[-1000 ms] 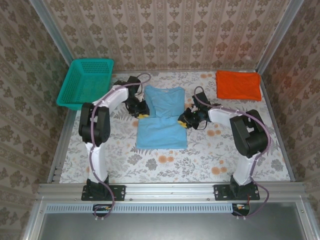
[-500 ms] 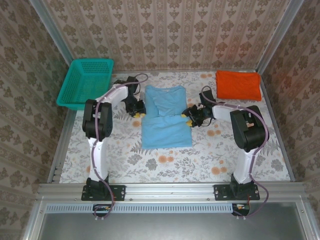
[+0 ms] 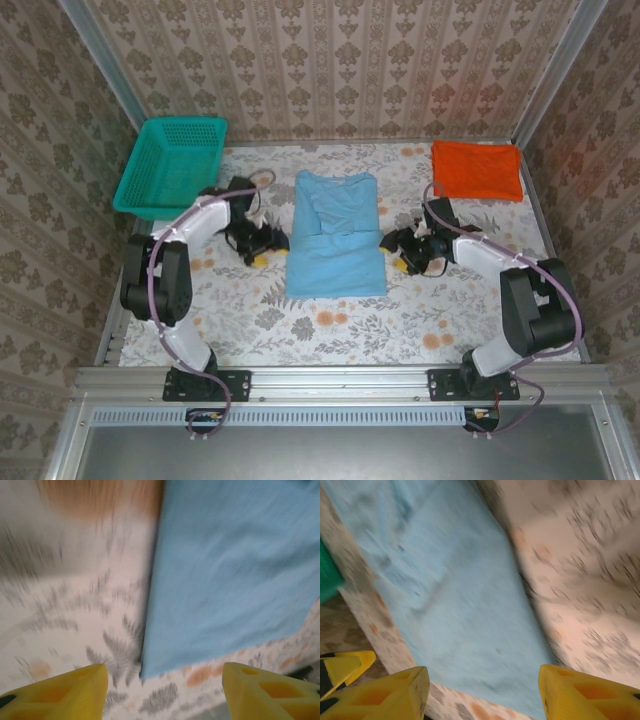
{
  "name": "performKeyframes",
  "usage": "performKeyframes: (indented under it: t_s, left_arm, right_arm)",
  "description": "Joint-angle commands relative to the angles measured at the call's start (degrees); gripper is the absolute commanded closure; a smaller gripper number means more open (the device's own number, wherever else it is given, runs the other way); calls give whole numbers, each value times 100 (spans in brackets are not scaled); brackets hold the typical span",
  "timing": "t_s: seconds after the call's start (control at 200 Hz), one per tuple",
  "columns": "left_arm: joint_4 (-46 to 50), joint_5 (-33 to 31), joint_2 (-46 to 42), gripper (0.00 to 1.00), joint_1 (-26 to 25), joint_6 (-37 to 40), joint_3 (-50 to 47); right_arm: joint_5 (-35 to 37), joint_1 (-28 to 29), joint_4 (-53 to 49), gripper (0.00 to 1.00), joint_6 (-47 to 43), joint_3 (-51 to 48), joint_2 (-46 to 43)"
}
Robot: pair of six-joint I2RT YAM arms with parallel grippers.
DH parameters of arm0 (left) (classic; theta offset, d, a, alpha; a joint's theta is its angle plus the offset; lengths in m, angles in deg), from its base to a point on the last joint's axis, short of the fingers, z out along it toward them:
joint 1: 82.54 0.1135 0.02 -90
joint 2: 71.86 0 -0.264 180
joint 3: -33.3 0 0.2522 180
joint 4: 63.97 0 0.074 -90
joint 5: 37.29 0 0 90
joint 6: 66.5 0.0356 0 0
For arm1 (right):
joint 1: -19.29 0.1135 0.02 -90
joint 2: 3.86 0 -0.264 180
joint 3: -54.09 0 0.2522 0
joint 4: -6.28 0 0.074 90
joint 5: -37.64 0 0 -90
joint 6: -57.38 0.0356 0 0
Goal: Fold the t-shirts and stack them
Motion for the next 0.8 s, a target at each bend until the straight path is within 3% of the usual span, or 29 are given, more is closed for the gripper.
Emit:
performKeyframes:
  t_s: [0.0,0.115,0.475,0.795]
  left_arm:
    - [-330,927,-209,41,-11,-617,-790]
    - [-908,1332,-276,49,-25,-1144,-1394]
    - [-1275,1438,70,59,-149,-1529,-1585]
    - [-1436,1512,485,84,-168,-1577,-1480]
  right_arm:
    - [-49,122,-726,40,-574,-398,-193]
    - [-97,301,-615,45,-528,-659,-276]
    - [87,731,-559,56,-445,-565,-87]
    - [283,735,-336,69,-290,-495,-8]
